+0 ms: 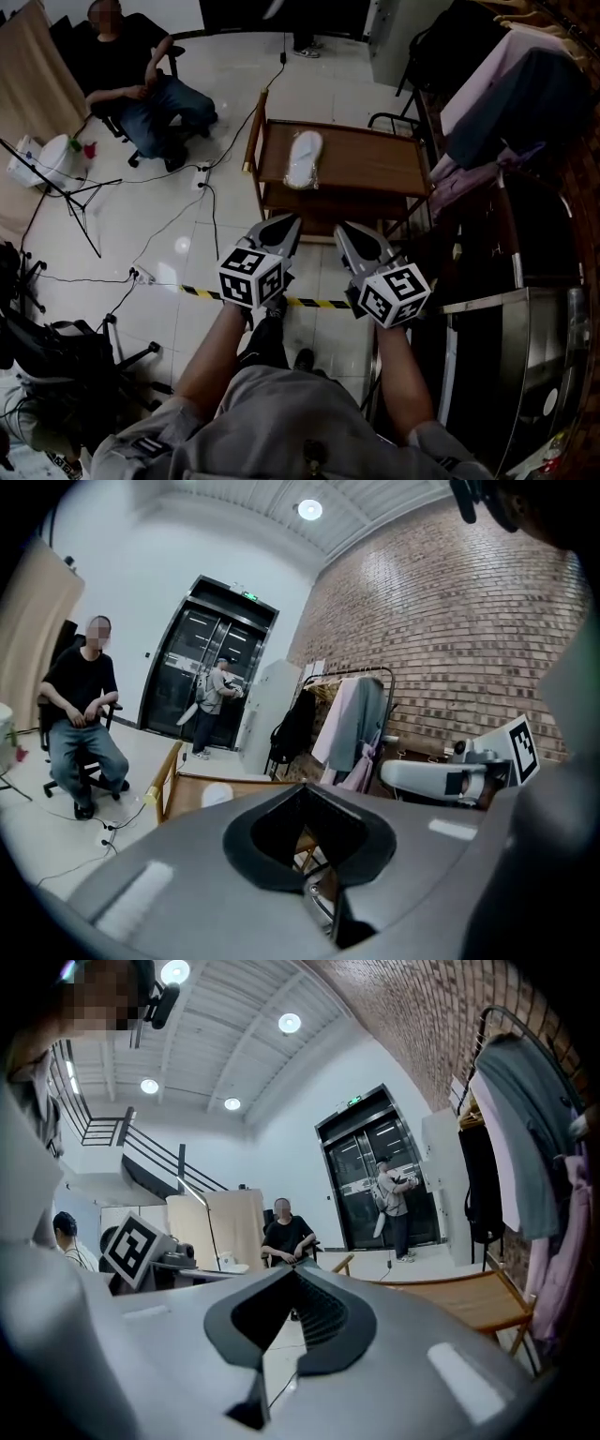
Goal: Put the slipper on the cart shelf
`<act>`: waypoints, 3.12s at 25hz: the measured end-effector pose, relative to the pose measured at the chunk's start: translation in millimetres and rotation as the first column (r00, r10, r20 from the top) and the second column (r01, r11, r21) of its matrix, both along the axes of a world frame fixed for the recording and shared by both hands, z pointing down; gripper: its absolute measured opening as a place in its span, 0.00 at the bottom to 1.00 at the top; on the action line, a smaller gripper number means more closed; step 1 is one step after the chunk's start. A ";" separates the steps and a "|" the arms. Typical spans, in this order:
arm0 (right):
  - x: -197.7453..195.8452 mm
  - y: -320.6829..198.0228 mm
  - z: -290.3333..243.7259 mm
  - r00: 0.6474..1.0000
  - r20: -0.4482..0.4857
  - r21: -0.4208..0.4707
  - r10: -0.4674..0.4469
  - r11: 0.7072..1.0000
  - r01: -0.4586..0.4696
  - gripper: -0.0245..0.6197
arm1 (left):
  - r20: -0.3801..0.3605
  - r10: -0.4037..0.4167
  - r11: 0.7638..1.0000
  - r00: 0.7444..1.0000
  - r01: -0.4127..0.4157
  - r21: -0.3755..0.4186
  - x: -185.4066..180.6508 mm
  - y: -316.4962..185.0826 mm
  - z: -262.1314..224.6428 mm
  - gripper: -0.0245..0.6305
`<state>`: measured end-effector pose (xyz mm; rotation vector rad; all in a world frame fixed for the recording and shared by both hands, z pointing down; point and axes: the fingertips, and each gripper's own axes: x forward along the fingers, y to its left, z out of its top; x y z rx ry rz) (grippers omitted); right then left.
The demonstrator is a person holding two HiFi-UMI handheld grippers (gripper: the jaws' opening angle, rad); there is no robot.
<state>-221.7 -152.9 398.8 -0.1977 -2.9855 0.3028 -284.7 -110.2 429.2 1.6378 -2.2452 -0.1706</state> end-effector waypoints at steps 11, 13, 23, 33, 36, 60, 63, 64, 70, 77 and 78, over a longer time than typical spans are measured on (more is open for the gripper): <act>-100.8 -46.6 58.9 0.990 -0.122 -0.022 0.069 0.997 -0.073 0.04 | -0.057 0.011 0.999 0.998 -0.014 -0.045 -131.5 -54.1 74.4 0.05; -110.8 -54.8 63.7 0.986 -0.138 -0.020 0.097 0.995 -0.101 0.04 | -0.058 0.003 0.997 0.998 -0.008 -0.079 -147.7 -64.3 96.1 0.05; -133.4 -73.2 94.4 0.969 -0.202 -0.084 0.139 0.984 -0.159 0.04 | -0.272 -0.124 0.967 0.954 0.054 -0.249 -193.1 -92.7 214.6 0.24; -128.8 -100.4 117.2 0.956 -0.262 -0.098 0.134 0.982 -0.164 0.04 | -0.424 -0.317 0.931 0.848 0.193 -0.310 -214.6 -113.5 274.2 0.51; -122.9 -108.4 124.4 0.948 -0.282 -0.107 0.149 0.977 -0.186 0.04 | -0.445 -0.345 0.919 0.827 0.202 -0.337 -213.8 -117.1 290.0 0.51; -78.0 -120.1 90.7 0.912 -0.219 -0.047 0.347 0.930 -0.366 0.04 | -0.234 0.034 0.988 0.972 -0.068 -0.137 -166.2 -160.0 150.5 0.14; -55.9 -126.4 76.5 0.890 -0.180 -0.029 0.420 0.902 -0.431 0.04 | -0.178 0.122 0.980 0.977 -0.147 -0.138 -145.2 -168.3 128.8 0.14; -46.6 -128.2 72.3 0.880 -0.167 -0.030 0.444 0.890 -0.455 0.04 | -0.164 0.145 0.977 0.976 -0.167 -0.135 -136.4 -169.9 122.2 0.14; 23.7 -120.8 57.7 0.828 -0.118 -0.041 0.548 0.830 -0.556 0.04 | -0.115 0.279 0.946 0.953 -0.294 -0.140 -63.6 -156.7 94.6 0.14; 126.5 -90.2 48.2 0.760 -0.062 -0.050 0.647 0.759 -0.650 0.04 | -0.078 0.398 0.907 0.914 -0.405 -0.117 42.8 -136.6 73.4 0.14; 142.5 -82.8 47.3 0.755 -0.059 -0.049 0.653 0.753 -0.656 0.04 | -0.077 0.409 0.902 0.909 -0.415 -0.116 59.9 -129.4 71.4 0.14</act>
